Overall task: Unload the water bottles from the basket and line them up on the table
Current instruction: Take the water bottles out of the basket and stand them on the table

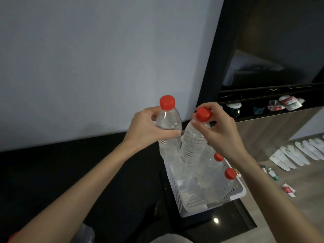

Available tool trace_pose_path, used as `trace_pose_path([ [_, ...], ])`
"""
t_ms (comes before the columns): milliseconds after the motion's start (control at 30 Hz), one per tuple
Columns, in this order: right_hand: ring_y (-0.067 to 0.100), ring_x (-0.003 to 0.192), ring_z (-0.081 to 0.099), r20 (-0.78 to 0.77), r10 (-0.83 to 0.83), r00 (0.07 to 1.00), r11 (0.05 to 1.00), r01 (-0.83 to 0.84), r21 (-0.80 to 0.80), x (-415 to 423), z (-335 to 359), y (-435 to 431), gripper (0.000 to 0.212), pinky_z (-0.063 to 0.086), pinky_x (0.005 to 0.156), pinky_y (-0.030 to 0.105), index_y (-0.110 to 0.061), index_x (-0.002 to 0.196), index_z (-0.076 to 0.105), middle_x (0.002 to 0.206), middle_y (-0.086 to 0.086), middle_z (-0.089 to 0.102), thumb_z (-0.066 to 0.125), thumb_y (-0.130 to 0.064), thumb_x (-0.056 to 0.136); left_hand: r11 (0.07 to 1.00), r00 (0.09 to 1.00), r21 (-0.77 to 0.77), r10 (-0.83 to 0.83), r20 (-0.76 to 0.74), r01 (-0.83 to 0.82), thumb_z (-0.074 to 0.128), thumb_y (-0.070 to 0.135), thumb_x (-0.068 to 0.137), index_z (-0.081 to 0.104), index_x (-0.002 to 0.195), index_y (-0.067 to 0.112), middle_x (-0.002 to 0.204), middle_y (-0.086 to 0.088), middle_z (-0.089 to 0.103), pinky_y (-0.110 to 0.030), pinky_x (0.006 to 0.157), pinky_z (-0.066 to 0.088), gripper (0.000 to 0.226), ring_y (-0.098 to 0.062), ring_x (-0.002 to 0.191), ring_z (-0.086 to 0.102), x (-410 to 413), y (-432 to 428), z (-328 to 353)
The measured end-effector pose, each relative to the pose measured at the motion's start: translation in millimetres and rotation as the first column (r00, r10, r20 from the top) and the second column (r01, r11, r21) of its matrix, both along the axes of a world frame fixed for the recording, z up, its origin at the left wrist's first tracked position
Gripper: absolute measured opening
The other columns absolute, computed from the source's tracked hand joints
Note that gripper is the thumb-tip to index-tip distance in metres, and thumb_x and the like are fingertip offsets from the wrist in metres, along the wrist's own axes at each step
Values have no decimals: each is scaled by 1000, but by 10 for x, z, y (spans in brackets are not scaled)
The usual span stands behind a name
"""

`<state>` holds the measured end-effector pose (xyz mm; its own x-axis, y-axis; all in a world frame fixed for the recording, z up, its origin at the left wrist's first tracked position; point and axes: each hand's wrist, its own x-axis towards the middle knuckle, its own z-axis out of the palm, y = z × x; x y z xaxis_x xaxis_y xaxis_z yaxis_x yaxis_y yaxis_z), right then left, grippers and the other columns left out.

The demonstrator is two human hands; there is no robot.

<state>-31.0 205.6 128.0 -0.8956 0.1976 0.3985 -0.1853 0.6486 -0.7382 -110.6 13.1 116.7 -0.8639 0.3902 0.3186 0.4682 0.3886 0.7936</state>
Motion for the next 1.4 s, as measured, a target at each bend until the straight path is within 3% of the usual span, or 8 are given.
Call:
trace_pose_path([
  [167,9,94,68,-11,76,997,995,-77,-68,-264,36,-411,34,54,86,46,-31,106,54,97,-11,71,63,-47,78,997,999,-75,36,0,-36,79,55,50,71,91,29,86,14,73,-30,80,55,48,0,83,67,-206,-449,26],
  [300,15,90,68,31,137,990,989,-135,-68,-491,-213,-776,27,54,83,47,-29,105,53,96,-8,71,66,-37,83,986,993,-142,99,68,-89,78,59,47,70,89,29,84,12,73,-34,79,56,53,-5,82,67,-400,-849,-186],
  [500,21,93,68,225,207,952,978,-202,-44,-808,-847,-1200,25,53,81,50,-26,103,46,95,2,70,66,-29,88,959,973,-275,118,197,-60,90,36,55,70,90,25,84,10,73,-33,78,58,42,-2,81,67,-667,-1283,-823],
  [700,13,95,65,398,224,890,975,-209,-82,-950,-1355,-1482,26,53,84,34,-25,109,46,105,1,68,64,-25,91,942,936,-333,146,322,-33,90,33,57,70,94,28,88,12,71,-27,80,55,42,-3,88,66,-865,-1480,-1475],
  [867,9,94,63,465,238,853,971,-224,-85,-1025,-1559,-1540,27,46,75,15,-28,109,44,107,1,66,64,-22,92,951,907,-307,165,387,-42,91,24,58,67,95,24,92,10,69,-25,81,53,44,-5,91,65,-926,-1484,-1766],
  [1100,7,94,64,475,244,845,969,-234,-82,-1068,-1606,-1485,30,46,67,9,-27,106,45,107,0,67,68,-20,88,966,894,-260,112,433,5,87,21,65,58,95,31,100,7,63,-33,89,52,43,-6,95,61,-885,-1416,-1821],
  [1267,4,86,59,464,246,851,963,-268,-20,-1047,-1611,-1454,27,42,68,10,-24,107,49,99,-5,62,68,-21,89,978,885,-201,136,444,-50,86,21,69,46,136,24,126,8,55,-36,103,45,78,-9,117,53,-839,-1438,-1699],
  [1400,9,108,59,433,264,862,962,-270,-48,-945,-1487,-1374,41,48,90,22,-20,125,52,119,-5,61,69,-20,88,970,948,-221,163,272,-103,83,31,73,37,146,23,145,1,44,-33,108,37,87,-13,133,42,-779,-1413,-1319],
])
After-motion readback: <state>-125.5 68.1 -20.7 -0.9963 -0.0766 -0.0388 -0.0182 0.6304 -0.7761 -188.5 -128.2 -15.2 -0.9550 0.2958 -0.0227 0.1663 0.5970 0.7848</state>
